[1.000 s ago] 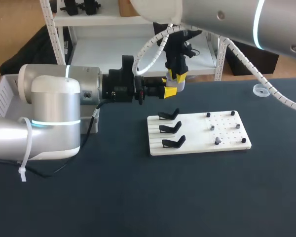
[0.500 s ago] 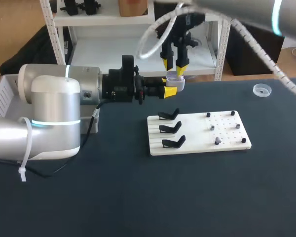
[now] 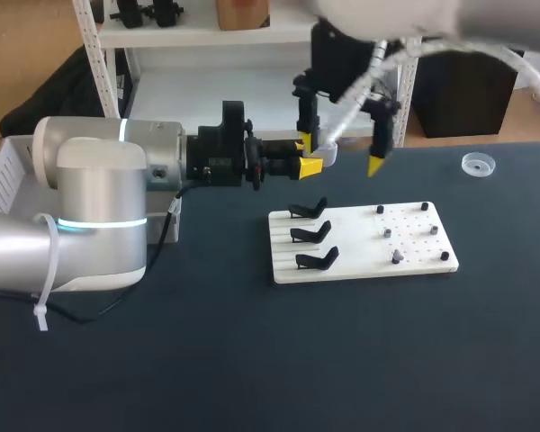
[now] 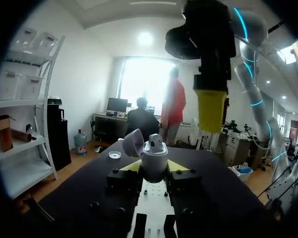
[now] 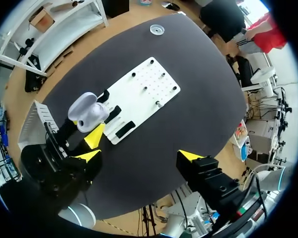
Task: Pick up each earbud case from the left stands, insert the matching earbuds, close the lid, and place the case in the box.
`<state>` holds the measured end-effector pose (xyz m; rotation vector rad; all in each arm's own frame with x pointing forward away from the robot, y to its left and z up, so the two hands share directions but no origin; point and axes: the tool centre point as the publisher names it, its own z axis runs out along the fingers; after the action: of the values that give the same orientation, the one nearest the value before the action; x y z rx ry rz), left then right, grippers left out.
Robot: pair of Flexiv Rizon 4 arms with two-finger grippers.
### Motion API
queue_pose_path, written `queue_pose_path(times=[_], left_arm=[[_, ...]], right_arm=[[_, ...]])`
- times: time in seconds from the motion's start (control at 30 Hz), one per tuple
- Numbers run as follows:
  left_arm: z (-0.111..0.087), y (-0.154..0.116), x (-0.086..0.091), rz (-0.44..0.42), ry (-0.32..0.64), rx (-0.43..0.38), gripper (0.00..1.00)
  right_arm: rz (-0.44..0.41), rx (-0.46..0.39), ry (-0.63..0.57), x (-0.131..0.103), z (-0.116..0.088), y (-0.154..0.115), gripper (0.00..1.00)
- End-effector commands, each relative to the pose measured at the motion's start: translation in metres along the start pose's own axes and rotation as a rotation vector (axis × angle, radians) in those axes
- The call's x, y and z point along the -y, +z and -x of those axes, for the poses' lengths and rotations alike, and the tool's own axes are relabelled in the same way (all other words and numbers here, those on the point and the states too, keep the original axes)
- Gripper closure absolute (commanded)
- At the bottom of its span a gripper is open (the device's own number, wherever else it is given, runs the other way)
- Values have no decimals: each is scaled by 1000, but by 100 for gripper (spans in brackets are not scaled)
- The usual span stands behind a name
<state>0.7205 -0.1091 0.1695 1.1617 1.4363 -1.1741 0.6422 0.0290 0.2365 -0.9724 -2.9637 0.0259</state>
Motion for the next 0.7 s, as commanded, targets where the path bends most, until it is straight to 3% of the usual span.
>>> queue_pose_path(times=[0.03, 0.4, 0.47, 0.57, 0.7], left_arm=[[0, 0, 0, 1, 1, 2, 100], [0, 0, 0, 1, 1, 2, 100], [0, 0, 0, 1, 1, 2, 100], [0, 0, 0, 1, 1, 2, 100], [0, 0, 0, 1, 1, 2, 100]], right_arm=[[387, 20, 3, 52, -5, 1, 0], [387, 20, 3, 52, -5, 1, 0], [336, 113, -13, 57, -9, 13, 0], [316, 169, 5, 72, -11, 33, 0], [382, 207, -17, 87, -10, 58, 0]])
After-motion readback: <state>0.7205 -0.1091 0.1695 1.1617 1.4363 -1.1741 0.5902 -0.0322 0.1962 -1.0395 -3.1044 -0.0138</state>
